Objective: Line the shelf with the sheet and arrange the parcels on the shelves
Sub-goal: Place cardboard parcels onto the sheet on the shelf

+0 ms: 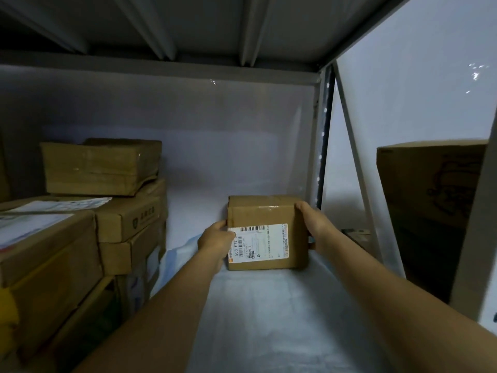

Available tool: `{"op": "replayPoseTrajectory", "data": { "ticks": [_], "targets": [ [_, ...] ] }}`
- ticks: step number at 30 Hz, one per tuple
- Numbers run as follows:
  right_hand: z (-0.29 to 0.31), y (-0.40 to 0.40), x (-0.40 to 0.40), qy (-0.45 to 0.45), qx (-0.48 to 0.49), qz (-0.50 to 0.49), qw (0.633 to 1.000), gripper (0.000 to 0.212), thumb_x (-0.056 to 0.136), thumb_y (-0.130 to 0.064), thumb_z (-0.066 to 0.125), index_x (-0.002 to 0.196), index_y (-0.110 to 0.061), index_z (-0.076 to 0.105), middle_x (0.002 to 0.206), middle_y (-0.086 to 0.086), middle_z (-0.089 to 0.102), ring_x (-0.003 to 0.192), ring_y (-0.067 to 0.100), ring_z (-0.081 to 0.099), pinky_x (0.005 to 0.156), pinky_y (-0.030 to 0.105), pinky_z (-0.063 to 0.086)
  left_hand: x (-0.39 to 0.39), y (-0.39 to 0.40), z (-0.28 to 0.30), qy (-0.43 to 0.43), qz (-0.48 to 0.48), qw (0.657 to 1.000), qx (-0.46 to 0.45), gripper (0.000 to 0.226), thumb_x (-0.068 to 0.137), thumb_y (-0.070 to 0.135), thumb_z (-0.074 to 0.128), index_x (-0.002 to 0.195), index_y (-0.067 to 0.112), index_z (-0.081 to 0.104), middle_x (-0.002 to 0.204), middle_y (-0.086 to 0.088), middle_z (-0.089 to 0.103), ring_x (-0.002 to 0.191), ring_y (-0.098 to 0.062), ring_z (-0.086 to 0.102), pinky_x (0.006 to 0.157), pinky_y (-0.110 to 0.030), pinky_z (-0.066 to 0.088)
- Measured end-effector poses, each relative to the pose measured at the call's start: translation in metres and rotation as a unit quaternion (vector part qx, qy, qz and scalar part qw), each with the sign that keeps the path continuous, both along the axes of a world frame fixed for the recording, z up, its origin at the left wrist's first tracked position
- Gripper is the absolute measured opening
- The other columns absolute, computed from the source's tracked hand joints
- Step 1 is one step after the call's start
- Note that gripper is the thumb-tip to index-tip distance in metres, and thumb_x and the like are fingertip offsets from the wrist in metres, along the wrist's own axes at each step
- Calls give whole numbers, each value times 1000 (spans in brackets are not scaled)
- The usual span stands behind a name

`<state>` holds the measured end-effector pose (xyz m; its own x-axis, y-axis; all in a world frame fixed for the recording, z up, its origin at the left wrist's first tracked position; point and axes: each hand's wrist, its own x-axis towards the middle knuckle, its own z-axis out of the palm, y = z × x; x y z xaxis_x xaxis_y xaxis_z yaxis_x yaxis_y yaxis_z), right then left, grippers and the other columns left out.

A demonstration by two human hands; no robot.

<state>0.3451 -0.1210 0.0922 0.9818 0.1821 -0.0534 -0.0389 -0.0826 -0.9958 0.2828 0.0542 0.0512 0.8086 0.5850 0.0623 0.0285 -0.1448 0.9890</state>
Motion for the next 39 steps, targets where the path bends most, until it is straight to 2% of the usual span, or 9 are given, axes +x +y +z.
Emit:
{"op": "replayPoseTrajectory", "data": {
  "ticks": [6, 12, 15, 17, 20, 25, 29, 34, 39],
  "targets": [
    [-3, -4, -3, 29, -38, -1, 999, 30, 97, -47, 39, 113, -21, 38, 100, 5, 52, 105, 31, 49, 102, 54, 34, 13, 1, -9, 94, 50, 984, 142, 28, 92, 20, 41, 110, 11, 61, 112, -9, 68, 101, -29, 63, 86, -35, 53],
    [-2, 3, -19, -14, -43, -20, 999, 28, 98, -42, 37, 102, -15, 43, 87, 7, 54, 86, 24, 49, 87, 43, 39, 8, -4, -5, 118, 33, 985, 118, 29, 88, 18, 47, 111, 9, 62, 111, -10, 69, 97, -29, 67, 86, -38, 56],
    [0, 7, -28, -93, -36, -149, 984, 29, 94, -34, 49, 107, -9, 55, 102, 13, 62, 87, 27, 58, 77, 39, 47, -21, -19, 17, 63, 55, 992, 94, 26, 87, 16, 50, 109, 4, 58, 110, -14, 66, 97, -33, 65, 81, -36, 56],
    [9, 11, -43, -152, -14, -194, 969, 13, 92, -20, 55, 102, -15, 60, 100, 7, 63, 91, 26, 61, 85, 43, 52, -43, -33, 40, 5, 64, 992, 105, 31, 84, 18, 51, 110, 4, 59, 112, -17, 64, 97, -33, 64, 70, -33, 52],
    [25, 28, -85, -180, 58, -129, 973, 19, 87, -6, 61, 77, -21, 60, 80, 0, 61, 86, 22, 61, 87, 37, 53, -96, -51, 73, -100, 61, 983, 143, 29, 85, 19, 57, 111, 8, 62, 117, -15, 60, 107, -29, 59, 81, -30, 49],
    [40, 64, -186, -187, 71, 63, 978, 29, 95, -9, 49, 66, -9, 52, 52, 3, 52, 48, 13, 46, 40, 18, 41, -212, -63, 106, -296, 57, 929, 214, 14, 87, 8, 60, 96, 20, 57, 103, -2, 60, 91, -10, 56, 78, -21, 48],
    [40, 90, -249, -187, 10, 159, 969, 30, 98, -35, 45, 85, -14, 62, 75, 2, 65, 73, 17, 59, 66, 28, 50, -298, -26, 108, -351, 142, 865, 329, 14, 92, 11, 54, 101, 21, 59, 104, 5, 56, 97, -4, 53, 80, -12, 42],
    [35, 111, -303, -174, -57, 162, 970, 53, 97, -53, 31, 123, -13, 55, 116, 7, 61, 109, 23, 56, 86, 35, 47, -355, 71, 82, -252, 327, 876, 251, 24, 95, 25, 47, 116, 18, 57, 119, -1, 51, 115, -21, 49, 101, -39, 42],
    [34, 134, -337, -137, -85, 157, 974, 64, 96, -59, 23, 137, -13, 42, 132, 11, 52, 118, 27, 50, 95, 41, 41, -366, 104, 61, 4, 202, 965, 168, 58, 96, 48, 33, 131, 5, 49, 131, -18, 52, 119, -37, 48, 103, -47, 39]
  ]
}}
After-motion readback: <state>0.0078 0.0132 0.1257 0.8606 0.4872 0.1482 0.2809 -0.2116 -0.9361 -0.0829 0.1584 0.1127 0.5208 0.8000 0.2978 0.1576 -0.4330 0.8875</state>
